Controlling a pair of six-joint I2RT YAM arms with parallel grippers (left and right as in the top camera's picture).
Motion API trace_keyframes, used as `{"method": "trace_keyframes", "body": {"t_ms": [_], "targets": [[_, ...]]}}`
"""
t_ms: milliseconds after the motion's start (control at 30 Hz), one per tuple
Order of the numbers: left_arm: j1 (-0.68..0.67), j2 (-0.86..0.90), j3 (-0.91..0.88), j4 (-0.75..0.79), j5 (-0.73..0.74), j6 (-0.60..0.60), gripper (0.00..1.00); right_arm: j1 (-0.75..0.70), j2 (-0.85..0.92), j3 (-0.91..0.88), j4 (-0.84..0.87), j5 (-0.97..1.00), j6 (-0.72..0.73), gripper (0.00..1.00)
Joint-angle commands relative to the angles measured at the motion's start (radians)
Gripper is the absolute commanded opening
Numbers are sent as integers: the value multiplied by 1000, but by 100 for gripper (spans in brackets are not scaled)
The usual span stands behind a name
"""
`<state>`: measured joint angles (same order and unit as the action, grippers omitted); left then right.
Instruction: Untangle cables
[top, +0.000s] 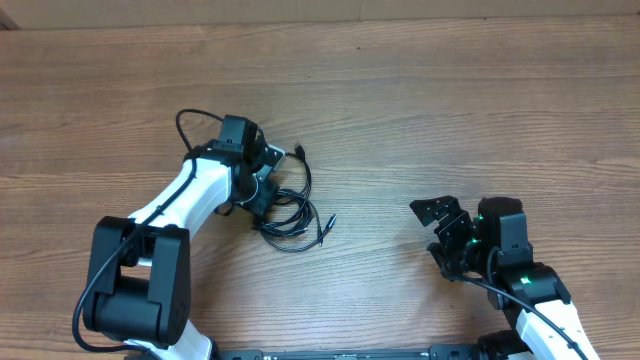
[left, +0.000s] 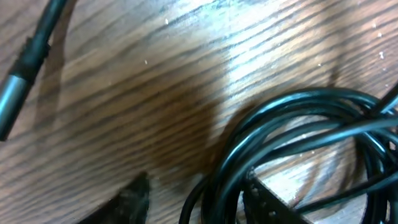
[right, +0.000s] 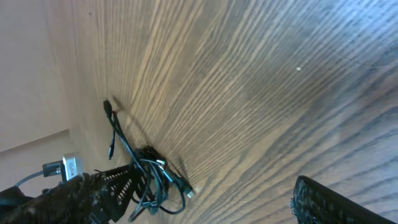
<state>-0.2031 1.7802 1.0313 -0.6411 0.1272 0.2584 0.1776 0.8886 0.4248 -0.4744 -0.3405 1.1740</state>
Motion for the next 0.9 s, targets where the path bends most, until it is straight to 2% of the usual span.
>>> {"method": "trace_keyframes", "body": {"t_ms": [0,200,433,600,667,700,733,767,800,867], "targets": [[0,-17,-15,20,-6,-32,36,2,-1,-5,-13,7,-5,100],[0,-17,-15,24,-4,-109,4,2,-1,-5,-14,7,-5,100],[0,-17,-15,16,6,-224,4,2,-1,-5,-14,7,-5,100],[0,-17,-15,8,137,-518,5,2,-1,-5,-15,7,-5,100],[0,-17,-15,4,201,-593,19,2,-1,-5,-14,2,2,100],[0,-17,-15,9,236,-617,30,2,-1,-5,-13,-3,9,100],[0,-17,-15,19,269,-626,28,2,-1,-5,-10,-13,10,100],[0,-17,-15,32,298,-626,12,2,-1,-5,-9,-27,10,100],[0,-17,-15,43,312,-626,4,2,-1,-5,-8,-38,10,100],[0,-17,-15,49,312,-697,4,2,-1,-5,-6,-66,10,100]]}}
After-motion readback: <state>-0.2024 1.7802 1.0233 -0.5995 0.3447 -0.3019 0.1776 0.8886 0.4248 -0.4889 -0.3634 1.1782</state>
